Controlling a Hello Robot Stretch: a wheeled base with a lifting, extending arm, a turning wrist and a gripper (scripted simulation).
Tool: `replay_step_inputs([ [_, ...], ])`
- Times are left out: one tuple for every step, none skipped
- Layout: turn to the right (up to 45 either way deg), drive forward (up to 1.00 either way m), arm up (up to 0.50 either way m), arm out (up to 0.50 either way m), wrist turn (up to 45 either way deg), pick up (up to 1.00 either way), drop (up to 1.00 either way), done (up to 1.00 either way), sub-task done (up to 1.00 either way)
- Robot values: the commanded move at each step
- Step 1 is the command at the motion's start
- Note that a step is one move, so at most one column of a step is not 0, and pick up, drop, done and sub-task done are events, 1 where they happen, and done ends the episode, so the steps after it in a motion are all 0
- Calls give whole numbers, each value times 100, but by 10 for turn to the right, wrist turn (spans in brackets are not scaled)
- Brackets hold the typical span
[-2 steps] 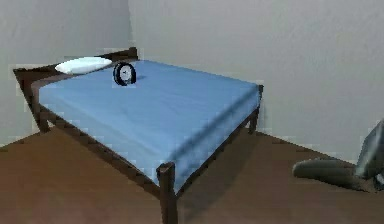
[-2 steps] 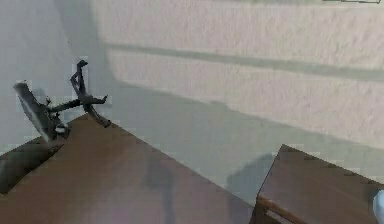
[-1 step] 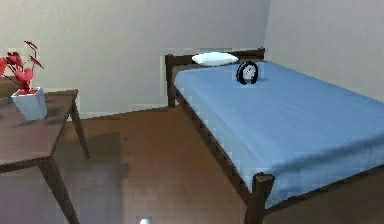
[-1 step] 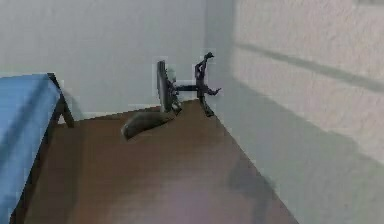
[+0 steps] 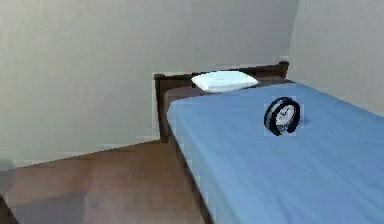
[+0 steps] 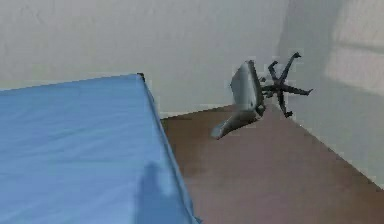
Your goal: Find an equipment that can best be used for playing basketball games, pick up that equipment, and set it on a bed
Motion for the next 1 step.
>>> replay_step_inputs([
  [-210, 0, 0, 0, 0, 0, 0, 0, 0],
])
